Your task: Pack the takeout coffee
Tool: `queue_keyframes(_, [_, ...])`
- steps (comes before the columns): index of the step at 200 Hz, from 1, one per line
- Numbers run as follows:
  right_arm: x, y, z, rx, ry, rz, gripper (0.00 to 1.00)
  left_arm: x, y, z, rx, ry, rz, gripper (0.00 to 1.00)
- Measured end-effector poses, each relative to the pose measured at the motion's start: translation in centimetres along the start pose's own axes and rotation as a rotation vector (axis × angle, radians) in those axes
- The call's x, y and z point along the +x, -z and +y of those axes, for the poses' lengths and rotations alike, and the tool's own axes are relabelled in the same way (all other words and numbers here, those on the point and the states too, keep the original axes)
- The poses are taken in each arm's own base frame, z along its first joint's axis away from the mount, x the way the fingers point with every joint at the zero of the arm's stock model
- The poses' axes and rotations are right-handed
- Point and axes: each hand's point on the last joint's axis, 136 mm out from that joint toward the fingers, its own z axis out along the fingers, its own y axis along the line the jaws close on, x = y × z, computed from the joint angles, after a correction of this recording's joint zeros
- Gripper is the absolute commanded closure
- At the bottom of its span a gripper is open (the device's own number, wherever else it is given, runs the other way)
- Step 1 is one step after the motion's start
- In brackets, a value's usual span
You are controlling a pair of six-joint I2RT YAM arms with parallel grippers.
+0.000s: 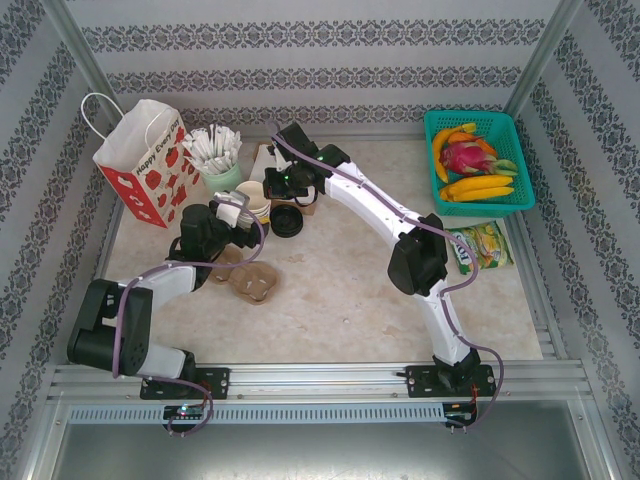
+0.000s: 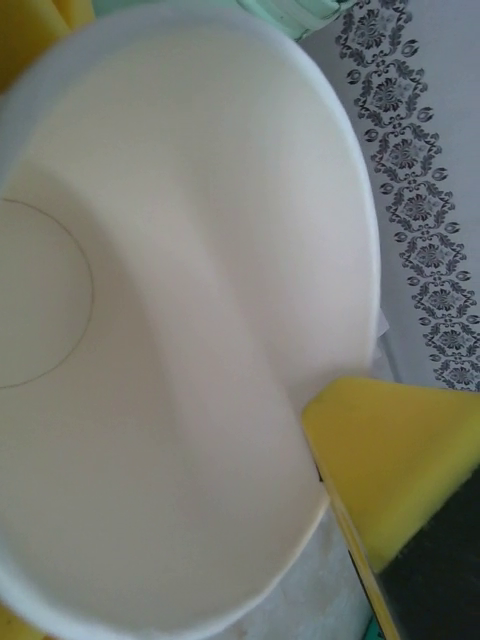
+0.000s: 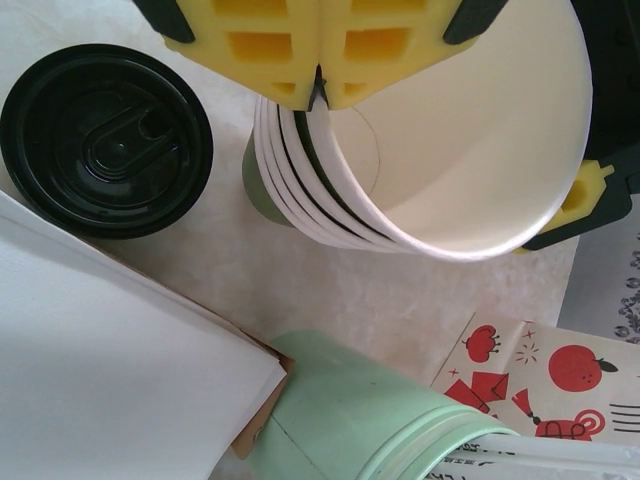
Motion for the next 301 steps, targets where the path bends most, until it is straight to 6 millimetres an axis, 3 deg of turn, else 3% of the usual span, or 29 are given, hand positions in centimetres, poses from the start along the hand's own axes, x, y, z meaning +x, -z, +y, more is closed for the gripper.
queue_keyframes(42, [0.0, 0.1, -0.1, 0.005, -0.001, 0.001, 1.0, 0.4, -0.6, 0.0, 0.006, -0.006, -0.005, 0.24])
queue_keyframes(104, [-0.3, 0.5, -0.1, -0.005, -0.004, -0.004, 1.0, 0.1, -0.6, 0.1, 0.006, -0.01, -0.016, 0.18])
queue_keyframes(221, [-0.9, 4.5, -0.7, -0.074, -0.042, -0.047, 1.0, -2.9, -0.4, -1.2, 0.101, -0.052, -0.09, 0.2])
queue_keyframes(244, [-1.0, 4.9, -0.4, -0.083, -0.039, -0.049, 1.0, -3.3, -0.6, -1.3, 0.117, -0.057, -0.076, 0.2])
queue_keyframes(279, [-1.7, 4.5, 1.9, -0.097, -0.009, -0.05, 1.0, -3.6, -0.7, -0.4, 0.098, -0.049, -0.06, 0.21])
queue_keyframes(301, [-1.8, 4.1, 1.8, -0.081, 0.003, -0.054, 1.0, -3.2, -0.9, 0.0, 0.095, -0.04, -0.028, 0.21])
